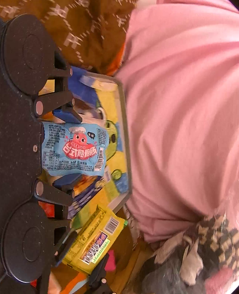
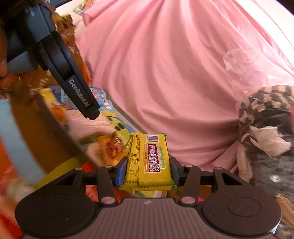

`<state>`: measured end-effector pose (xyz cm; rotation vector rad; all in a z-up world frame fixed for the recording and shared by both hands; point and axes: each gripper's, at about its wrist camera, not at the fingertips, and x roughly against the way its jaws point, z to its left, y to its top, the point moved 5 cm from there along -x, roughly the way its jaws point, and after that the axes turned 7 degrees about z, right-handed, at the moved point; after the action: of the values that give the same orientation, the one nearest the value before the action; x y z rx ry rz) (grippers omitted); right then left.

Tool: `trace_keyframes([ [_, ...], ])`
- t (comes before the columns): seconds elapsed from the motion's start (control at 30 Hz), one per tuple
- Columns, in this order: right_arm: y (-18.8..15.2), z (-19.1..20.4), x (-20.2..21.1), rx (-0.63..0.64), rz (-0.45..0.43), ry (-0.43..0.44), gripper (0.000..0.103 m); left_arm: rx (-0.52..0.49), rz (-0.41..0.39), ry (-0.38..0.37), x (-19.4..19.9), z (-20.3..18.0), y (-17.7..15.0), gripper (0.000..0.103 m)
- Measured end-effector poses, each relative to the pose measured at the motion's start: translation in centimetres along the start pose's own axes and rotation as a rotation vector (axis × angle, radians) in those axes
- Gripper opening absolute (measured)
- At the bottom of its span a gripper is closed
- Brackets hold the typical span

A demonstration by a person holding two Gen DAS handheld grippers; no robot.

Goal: Organize snacks
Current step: 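Carry the wafer bar and blue packet into the grey tray and open both tools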

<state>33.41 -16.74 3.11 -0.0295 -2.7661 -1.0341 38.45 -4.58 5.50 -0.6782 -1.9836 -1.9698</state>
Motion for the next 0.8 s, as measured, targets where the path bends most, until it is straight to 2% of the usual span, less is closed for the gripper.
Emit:
trace_keyframes([
  [0.1,0.7,-0.2,-3.5,-0.023,0.001,-0.014,0.053,0.008,-0.046,0.008,-2.9,0.3,1.8,0.061],
  [0.17,1.0,-0.4,-5.2,-0.064,0.018,0.011,0.053,0.013,-0.055,0.013,-4.5,0.7,2.5,0.061],
  [0.3,1.3,-0.4,-8.4,-0.18,0.078,0.112,0.053,-0.003,-0.021,0.012,-7.0,1.5,2.8,0.061],
  [0.4,1.1,0.1,-9.6,-0.207,0.103,0.125,0.052,0.009,-0.002,0.007,-8.1,2.1,2.7,0.061],
  [0.5,0.9,0.6,-10.2,-0.216,0.121,0.136,0.042,0.005,0.0,0.009,-8.8,2.3,2.6,0.061],
  [0.6,0.8,0.8,-10.6,-0.222,0.138,0.157,0.042,0.033,0.025,0.001,-9.7,2.7,2.4,0.062],
  [0.7,0.9,0.7,-11.1,-0.243,0.14,0.164,0.046,0.05,0.03,-0.003,-10.0,2.9,2.1,0.062],
  [0.8,1.0,0.3,-11.4,-0.277,0.141,0.164,0.057,0.06,0.031,-0.008,-9.9,3.0,2.1,0.063],
])
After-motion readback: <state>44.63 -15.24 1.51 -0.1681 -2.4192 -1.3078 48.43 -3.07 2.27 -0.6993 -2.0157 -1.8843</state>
